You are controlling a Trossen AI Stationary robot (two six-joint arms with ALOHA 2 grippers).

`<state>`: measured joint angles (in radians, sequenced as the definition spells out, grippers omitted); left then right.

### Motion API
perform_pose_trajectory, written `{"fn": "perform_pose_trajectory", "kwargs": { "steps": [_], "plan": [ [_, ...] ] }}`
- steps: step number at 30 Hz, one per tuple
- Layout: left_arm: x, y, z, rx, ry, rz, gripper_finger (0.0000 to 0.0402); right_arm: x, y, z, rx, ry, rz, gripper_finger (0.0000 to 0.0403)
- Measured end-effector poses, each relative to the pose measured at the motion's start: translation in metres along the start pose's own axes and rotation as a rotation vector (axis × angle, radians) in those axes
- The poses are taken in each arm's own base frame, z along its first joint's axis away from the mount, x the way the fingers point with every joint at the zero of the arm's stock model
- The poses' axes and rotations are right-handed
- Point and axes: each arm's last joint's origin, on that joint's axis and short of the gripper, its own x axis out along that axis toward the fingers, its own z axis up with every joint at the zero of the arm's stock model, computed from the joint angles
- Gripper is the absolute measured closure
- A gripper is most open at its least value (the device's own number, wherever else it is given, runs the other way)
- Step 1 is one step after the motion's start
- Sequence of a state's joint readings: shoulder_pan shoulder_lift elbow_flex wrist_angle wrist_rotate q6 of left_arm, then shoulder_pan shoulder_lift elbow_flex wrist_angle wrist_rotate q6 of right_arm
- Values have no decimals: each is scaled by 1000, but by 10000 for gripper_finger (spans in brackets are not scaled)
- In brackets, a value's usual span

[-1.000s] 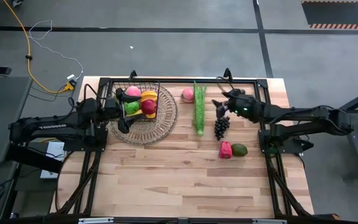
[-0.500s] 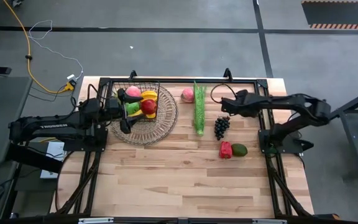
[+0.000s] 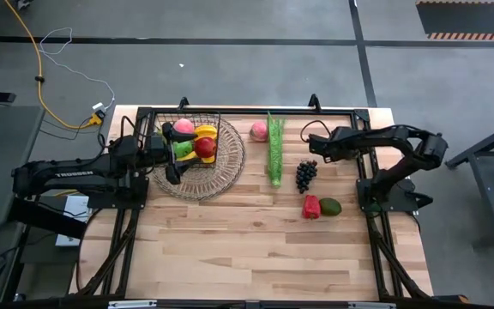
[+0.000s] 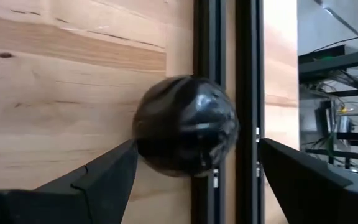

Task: Build produce basket
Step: Put the black mangosteen into the black wire basket

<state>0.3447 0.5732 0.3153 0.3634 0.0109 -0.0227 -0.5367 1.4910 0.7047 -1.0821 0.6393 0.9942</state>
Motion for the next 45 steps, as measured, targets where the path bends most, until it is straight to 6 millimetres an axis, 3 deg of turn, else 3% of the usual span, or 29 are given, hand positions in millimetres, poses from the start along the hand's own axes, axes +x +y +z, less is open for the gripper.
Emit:
{"fn": "perform_pose_trajectory", "kwargs": {
  "steps": [8, 21, 33, 37, 42, 45],
  "plan": [
    [0, 0, 0, 0, 0, 0, 48, 15, 0, 4, 35, -11, 14, 79],
    [0, 0, 0, -1, 0, 0, 48, 17, 0, 7, 57, -11, 28, 83],
    [0, 0, 0, -2, 0, 0, 48, 19, 0, 5, 55, -10, 26, 156],
    [0, 0, 0, 0, 0, 0, 48, 11, 2, 7, 21, -53, 24, 164],
    [0, 0, 0, 0, 0, 0, 48, -12, 10, 14, 40, -266, 73, 165],
    [0, 0, 0, 0, 0, 0, 48, -27, 18, 18, 42, -402, 190, 165]
  ]
}}
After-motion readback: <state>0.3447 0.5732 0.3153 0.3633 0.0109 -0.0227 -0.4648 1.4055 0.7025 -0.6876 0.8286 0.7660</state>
